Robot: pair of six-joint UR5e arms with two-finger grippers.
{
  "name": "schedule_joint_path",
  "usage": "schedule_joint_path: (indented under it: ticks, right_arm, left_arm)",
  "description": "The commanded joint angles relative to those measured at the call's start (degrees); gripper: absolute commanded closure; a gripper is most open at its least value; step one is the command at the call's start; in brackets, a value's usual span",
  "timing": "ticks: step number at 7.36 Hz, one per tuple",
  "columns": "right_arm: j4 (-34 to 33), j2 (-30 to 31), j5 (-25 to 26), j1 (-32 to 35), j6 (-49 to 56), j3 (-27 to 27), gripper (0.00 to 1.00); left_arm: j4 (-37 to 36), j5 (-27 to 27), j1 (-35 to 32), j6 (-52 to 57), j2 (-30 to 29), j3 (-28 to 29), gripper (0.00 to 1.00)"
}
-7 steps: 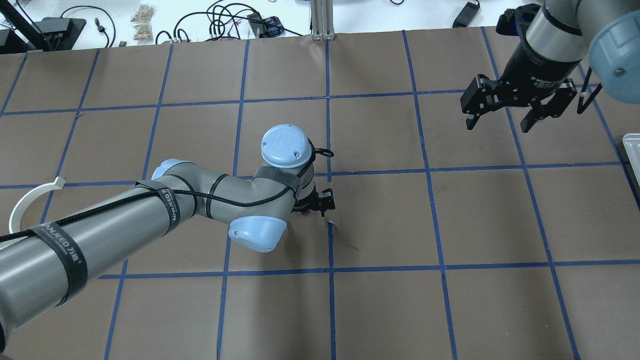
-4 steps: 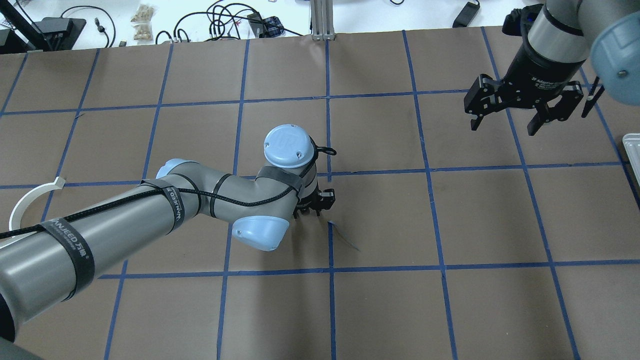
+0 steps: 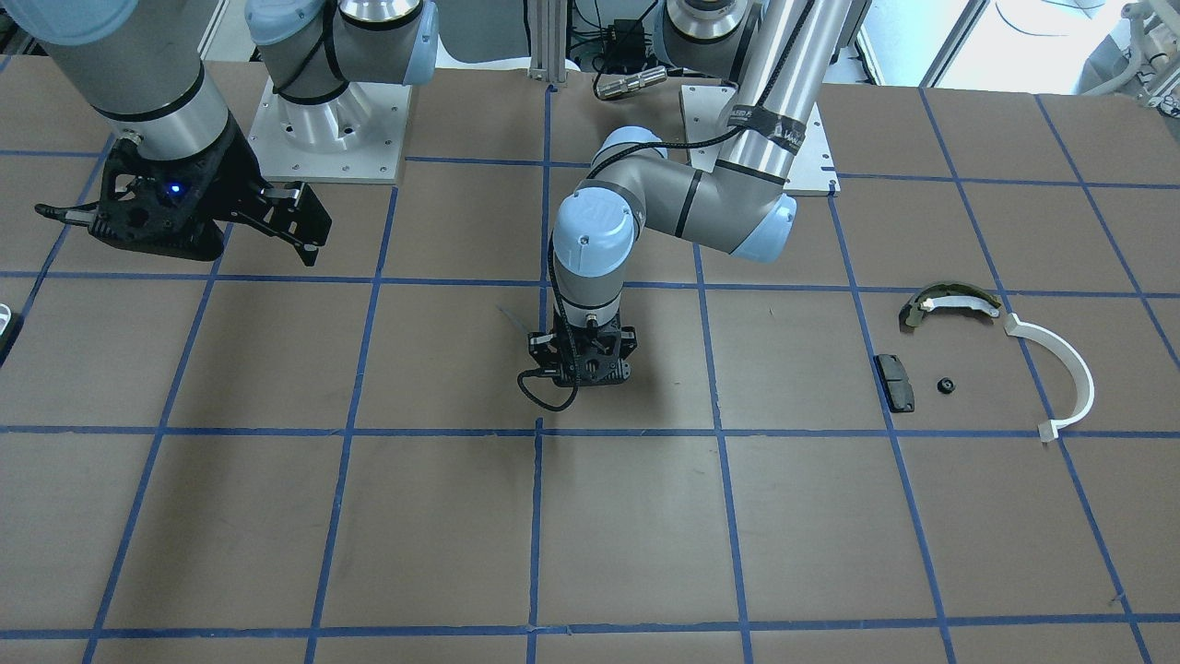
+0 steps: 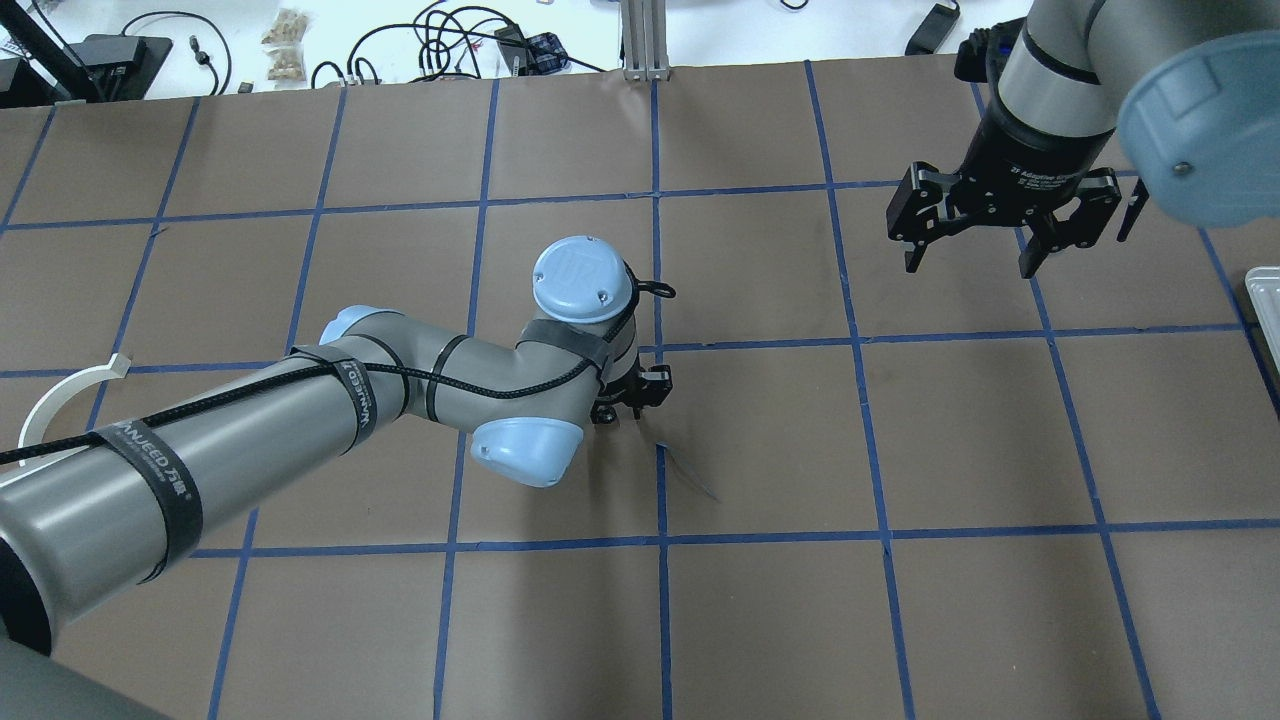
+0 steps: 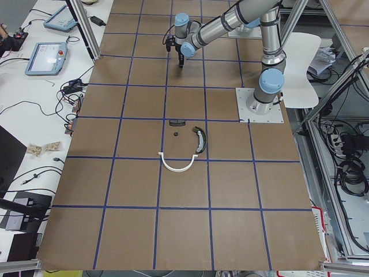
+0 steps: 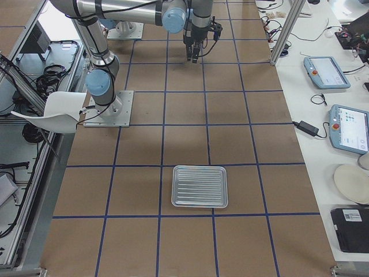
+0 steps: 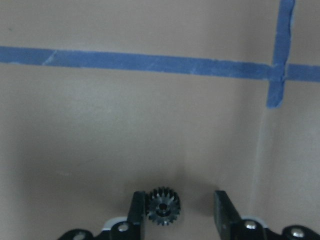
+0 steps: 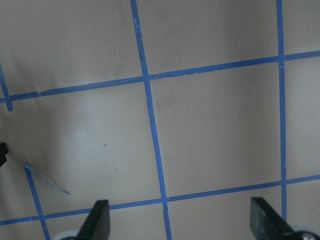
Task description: Place bearing gear from tray to pile
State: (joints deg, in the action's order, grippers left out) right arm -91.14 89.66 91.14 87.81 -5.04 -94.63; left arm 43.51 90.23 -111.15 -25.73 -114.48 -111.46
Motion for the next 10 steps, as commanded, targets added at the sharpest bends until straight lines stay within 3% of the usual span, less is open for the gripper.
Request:
schedule_joint_path:
  ticks: [1,3,5,8,10]
  right_arm:
    - [0.26,0.51,-0.08,0.17,0.38,0.15,0.00]
    - [0.09,0.69,-0.09,0.17,0.82,0.24,0.00]
    - [0.44,0.60,0.00,0.08,0.82,0.24,0.00]
    - [0.27,0.69,-0.87,0.08,0.82,0.15,0.00]
    - [0.44,0.95,-0.17,-0.09,0.91,0.15,0.00]
  left_arm:
    - [0.00,-0.06,0.14,0.07,0.22,-0.25,1.00]
    - [0.78,0.03,1.54,0.85,1.70,0.45,1.00]
    - [8.83,1.25,8.37,9.15,6.61,0.20,1.00]
    - [15.09,1.70,27.50,30.58,9.96,-0.07,1.00]
    - [16.08,5.29,42.52,47.35,11.29,-0.16,1.00]
